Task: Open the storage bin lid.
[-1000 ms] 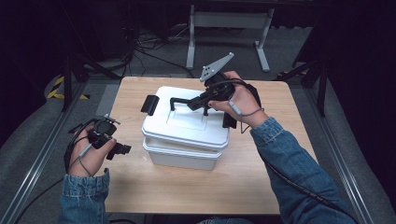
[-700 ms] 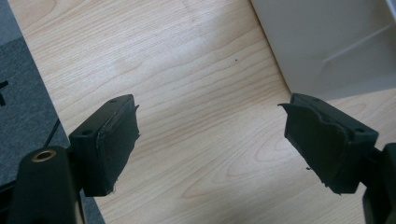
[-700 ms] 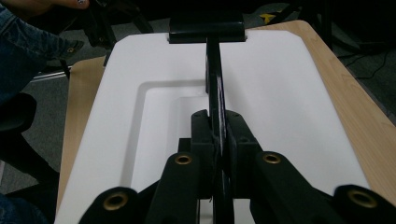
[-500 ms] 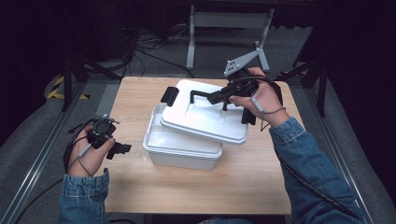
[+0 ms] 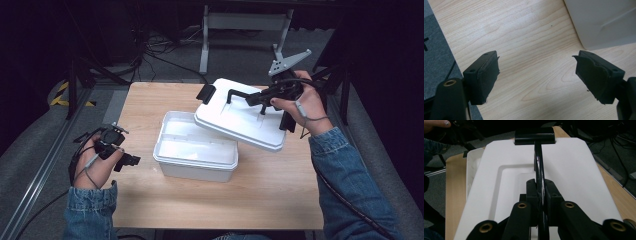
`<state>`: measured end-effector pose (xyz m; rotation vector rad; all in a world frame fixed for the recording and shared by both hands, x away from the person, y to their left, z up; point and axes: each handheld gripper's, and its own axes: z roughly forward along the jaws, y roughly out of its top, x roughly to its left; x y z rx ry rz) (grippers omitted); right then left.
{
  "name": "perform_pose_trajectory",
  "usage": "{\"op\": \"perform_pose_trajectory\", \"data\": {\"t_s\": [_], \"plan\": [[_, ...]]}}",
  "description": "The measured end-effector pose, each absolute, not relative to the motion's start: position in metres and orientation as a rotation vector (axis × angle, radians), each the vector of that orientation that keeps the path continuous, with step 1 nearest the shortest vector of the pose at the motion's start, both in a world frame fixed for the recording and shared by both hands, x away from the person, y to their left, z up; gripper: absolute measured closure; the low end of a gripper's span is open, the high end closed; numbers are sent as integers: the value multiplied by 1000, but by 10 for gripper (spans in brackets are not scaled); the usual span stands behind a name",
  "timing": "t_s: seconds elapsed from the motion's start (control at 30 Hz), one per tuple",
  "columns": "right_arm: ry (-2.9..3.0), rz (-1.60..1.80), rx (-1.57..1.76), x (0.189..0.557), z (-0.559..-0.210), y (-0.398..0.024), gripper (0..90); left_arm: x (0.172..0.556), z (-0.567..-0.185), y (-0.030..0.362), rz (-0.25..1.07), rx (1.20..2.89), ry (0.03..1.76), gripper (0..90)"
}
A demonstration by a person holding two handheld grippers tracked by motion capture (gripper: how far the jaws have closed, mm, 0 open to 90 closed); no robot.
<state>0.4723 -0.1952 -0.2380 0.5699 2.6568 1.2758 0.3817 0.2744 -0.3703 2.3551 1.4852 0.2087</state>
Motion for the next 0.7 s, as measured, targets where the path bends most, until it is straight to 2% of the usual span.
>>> {"op": "perform_pose_trajectory", "data": {"t_s": [0.47,0.7], "plan": [[2566,1207,771,486,-247,-264,841,383,-372,273,197,2356,1485,194],[2547,1164,842,493,-258,-285,842,383,-372,272,197,2370,1480,194]]}}
